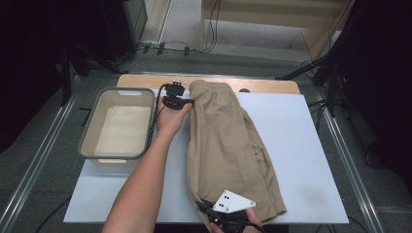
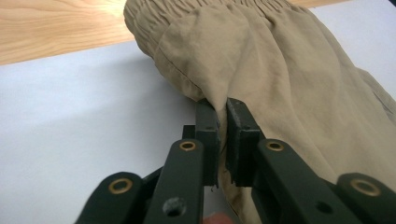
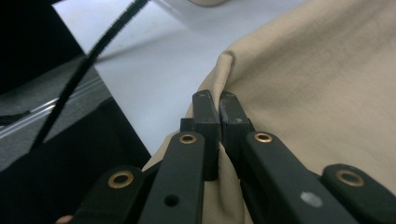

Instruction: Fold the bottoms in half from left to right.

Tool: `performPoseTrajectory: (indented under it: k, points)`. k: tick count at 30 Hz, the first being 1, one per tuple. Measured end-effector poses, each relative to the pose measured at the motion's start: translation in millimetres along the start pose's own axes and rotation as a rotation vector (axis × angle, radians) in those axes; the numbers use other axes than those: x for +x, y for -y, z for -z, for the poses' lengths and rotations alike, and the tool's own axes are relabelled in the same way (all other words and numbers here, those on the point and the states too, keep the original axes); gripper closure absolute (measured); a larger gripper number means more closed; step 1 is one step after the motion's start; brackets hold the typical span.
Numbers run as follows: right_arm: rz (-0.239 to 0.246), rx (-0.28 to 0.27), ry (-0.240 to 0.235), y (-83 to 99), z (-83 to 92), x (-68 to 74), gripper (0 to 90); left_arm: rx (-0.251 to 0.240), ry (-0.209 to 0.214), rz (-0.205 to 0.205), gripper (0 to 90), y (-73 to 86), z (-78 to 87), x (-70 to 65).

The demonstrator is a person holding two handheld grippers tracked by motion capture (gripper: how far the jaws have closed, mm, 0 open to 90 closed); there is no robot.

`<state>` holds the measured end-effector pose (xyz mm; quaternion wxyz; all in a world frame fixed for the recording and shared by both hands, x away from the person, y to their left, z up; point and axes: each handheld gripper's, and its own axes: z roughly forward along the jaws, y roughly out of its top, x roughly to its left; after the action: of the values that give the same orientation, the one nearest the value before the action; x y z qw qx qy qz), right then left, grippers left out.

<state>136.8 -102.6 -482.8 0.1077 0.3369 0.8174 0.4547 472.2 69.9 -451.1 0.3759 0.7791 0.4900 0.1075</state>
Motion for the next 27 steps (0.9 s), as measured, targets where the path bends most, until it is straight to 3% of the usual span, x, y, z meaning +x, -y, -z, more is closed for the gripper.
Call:
performPoseTrajectory:
  k: [1,3,5,7,11,14,16,20,22,27]
  points:
    - [-0.005,-0.005,-0.016,-0.4,-0.6,-0.8,80.8,-0.020,-0.015,0.013,72.0,1.3,2.3,-0.3]
    - [-0.008,-0.026,-0.036,-0.7,0.4,-3.0,56.1,-0.030,-0.014,0.036,51.9,3.6,6.5,-1.9]
    - [0.009,-0.034,-0.022,-1.9,6.2,-7.2,36.4,-0.033,-0.003,0.006,34.9,6.9,12.7,-9.1]
    - [0.008,-0.043,-0.022,-2.1,15.0,-15.2,26.1,-0.049,0.029,-0.017,27.6,11.3,20.9,-18.4]
    - [-0.014,-0.053,0.031,0.4,35.8,-38.2,16.9,-0.080,0.115,-0.049,14.6,20.3,39.8,-36.5]
    - [-0.031,-0.069,0.056,3.2,50.8,-56.0,15.1,-0.108,0.184,-0.078,7.9,30.3,58.2,-50.1]
    - [-0.043,-0.070,0.090,6.5,62.4,-69.6,12.2,-0.121,0.194,-0.092,1.3,37.0,67.7,-57.0]
    - [-0.063,-0.055,0.128,13.7,77.5,-92.3,8.2,-0.146,0.238,-0.141,0.0,57.6,90.2,-70.0]
    - [-0.087,-0.056,0.157,18.2,84.4,-102.8,0.9,-0.152,0.250,-0.161,0.0,67.0,99.3,-74.6]
    - [-0.126,-0.047,0.180,29.3,100.8,-123.4,0.4,-0.152,0.305,-0.185,0.0,99.8,120.8,-85.0]
